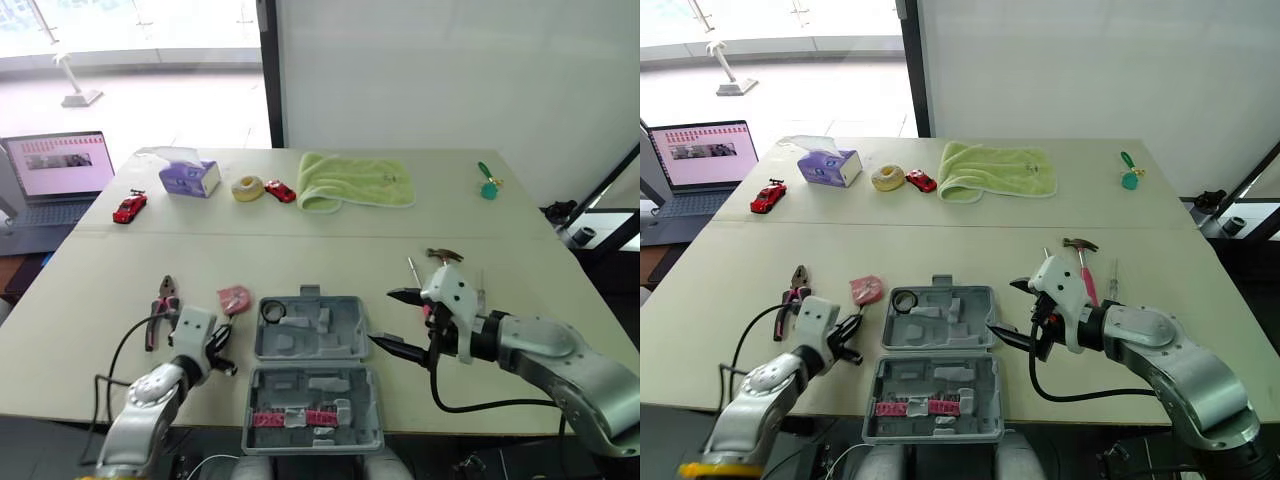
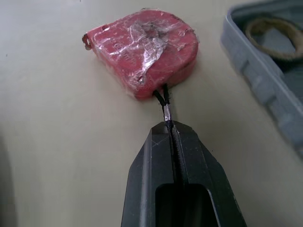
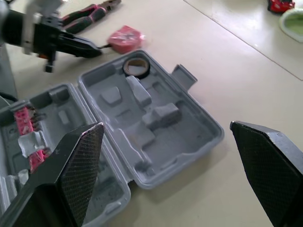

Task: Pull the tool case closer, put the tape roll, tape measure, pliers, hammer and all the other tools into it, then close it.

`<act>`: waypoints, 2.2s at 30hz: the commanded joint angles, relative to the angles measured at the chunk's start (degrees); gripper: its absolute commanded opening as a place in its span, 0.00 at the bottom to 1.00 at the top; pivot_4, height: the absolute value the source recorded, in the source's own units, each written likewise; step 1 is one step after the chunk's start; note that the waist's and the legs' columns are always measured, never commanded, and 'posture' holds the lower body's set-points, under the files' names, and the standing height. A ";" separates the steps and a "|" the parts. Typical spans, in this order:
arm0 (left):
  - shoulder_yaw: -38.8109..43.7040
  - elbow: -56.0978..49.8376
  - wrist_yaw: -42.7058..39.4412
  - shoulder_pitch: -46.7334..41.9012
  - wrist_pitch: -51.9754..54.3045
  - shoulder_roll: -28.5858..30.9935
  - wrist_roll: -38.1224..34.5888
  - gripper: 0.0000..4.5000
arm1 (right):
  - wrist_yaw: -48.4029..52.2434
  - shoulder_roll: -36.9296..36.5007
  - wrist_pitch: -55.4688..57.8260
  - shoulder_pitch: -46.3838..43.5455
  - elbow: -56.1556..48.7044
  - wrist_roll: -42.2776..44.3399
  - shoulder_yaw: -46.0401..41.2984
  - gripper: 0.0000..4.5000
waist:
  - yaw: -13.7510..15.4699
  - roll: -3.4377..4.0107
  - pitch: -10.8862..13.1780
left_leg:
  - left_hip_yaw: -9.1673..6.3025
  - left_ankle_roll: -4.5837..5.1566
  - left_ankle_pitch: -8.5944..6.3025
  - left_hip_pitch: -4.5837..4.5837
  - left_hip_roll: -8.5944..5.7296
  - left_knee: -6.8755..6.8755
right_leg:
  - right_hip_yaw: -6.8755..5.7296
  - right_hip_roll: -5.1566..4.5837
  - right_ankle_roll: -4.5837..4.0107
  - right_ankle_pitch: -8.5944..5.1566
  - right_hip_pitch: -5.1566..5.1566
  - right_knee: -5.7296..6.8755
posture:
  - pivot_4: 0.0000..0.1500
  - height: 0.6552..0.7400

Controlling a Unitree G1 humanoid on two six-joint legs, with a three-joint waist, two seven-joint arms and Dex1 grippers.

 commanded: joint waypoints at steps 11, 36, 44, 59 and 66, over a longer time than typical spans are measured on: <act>4.09 -7.80 -9.80 16.69 -4.68 7.74 -2.90 0.01 | 0.44 -0.65 -1.96 1.07 -1.65 -1.01 -1.62 1.00 | -0.39 -0.06 0.03 | 0.07 0.00 -0.01 -0.05 0.00 -0.04 | 0.05 -0.02 -0.20 -0.09 -0.10 -0.09 | 1.00 1.00; 11.36 3.23 -26.84 22.44 -20.06 15.54 -8.60 0.98 | 1.51 -0.34 -3.26 0.65 0.58 -2.55 -0.75 1.00 | -0.43 -0.16 0.07 | 0.23 -0.01 -0.01 -0.05 0.06 -0.29 | 0.17 -0.01 -0.27 -0.07 -0.33 -0.12 | 1.00 1.00; 12.67 16.23 -52.22 7.29 -24.15 32.38 -14.18 0.98 | 1.63 0.26 -4.60 0.32 1.93 -3.56 -0.22 1.00 | -0.13 -0.26 0.12 | 0.28 -0.02 0.00 -0.15 0.06 -0.29 | 0.14 -0.03 -0.31 -0.04 -0.53 -0.10 | 1.00 1.00; -10.81 46.50 -66.08 -28.37 -42.46 28.16 -6.04 0.98 | -1.45 0.16 -2.40 1.98 -0.48 -4.39 -2.32 1.00 | -0.31 -0.18 0.18 | 0.35 0.00 0.01 -0.24 0.15 -0.35 | 0.18 0.11 -0.06 0.08 -0.61 0.08 | 1.00 1.00; -12.16 47.69 -65.26 -29.09 -43.19 24.91 -2.62 0.98 | -2.29 -0.35 -0.46 3.75 -2.68 -4.16 -4.36 1.00 | -0.37 -0.18 0.18 | 0.31 0.01 0.02 -0.20 0.17 -0.33 | 0.18 0.16 -0.04 0.09 -0.61 0.20 | 1.00 1.00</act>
